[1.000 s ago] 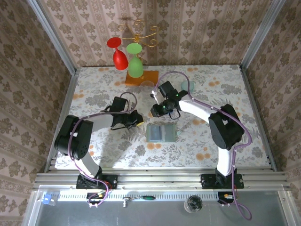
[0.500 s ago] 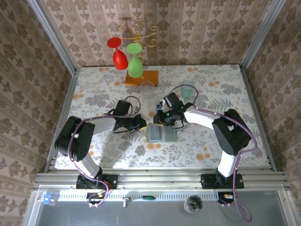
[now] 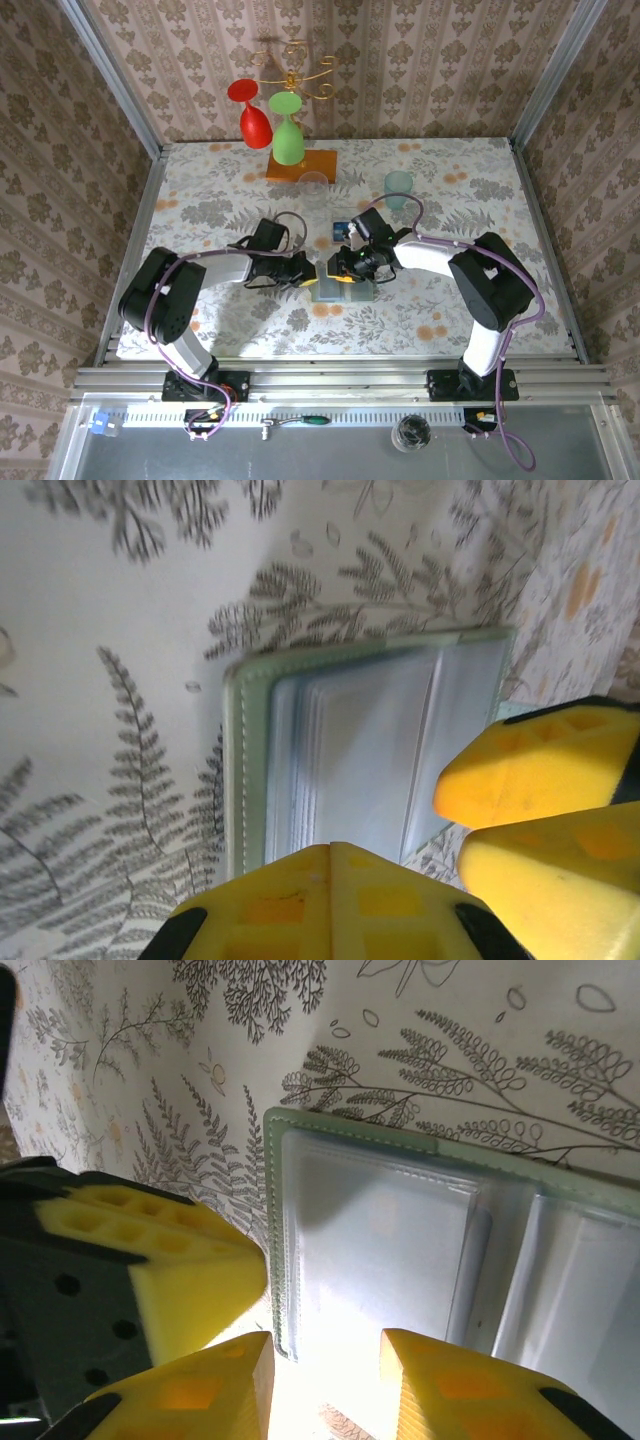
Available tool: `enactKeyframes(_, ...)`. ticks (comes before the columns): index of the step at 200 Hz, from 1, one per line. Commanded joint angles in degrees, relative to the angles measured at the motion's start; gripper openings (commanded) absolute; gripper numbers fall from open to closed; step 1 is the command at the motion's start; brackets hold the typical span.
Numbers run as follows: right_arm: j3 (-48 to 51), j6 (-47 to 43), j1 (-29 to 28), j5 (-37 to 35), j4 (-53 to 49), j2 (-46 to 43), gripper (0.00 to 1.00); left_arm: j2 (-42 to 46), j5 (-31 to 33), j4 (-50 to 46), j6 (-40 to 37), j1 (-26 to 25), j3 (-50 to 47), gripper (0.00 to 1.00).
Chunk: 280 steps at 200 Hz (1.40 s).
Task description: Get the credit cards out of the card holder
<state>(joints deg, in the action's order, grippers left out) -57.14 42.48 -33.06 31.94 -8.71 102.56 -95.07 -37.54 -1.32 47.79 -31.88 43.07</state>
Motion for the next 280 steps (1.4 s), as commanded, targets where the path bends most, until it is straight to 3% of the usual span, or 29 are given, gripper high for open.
enactKeyframes(1,0.51,0.8,-0.08,2.88,2.55,-1.01,0.34,0.36,1.64,-2.26,-1.7,-0.38,-0.8,0.06)
enactKeyframes(224,-0.07,0.02,-0.87,3.17,0.72,3.96,0.3,-1.31,5.33,-4.13,-1.54,-0.55,-1.0,0.03)
enactKeyframes(280,-0.88,-2.34,-0.87,-1.72,-4.62,2.92,0.3,-1.84,4.81,-3.72,-1.27,-0.55,-1.03,0.03)
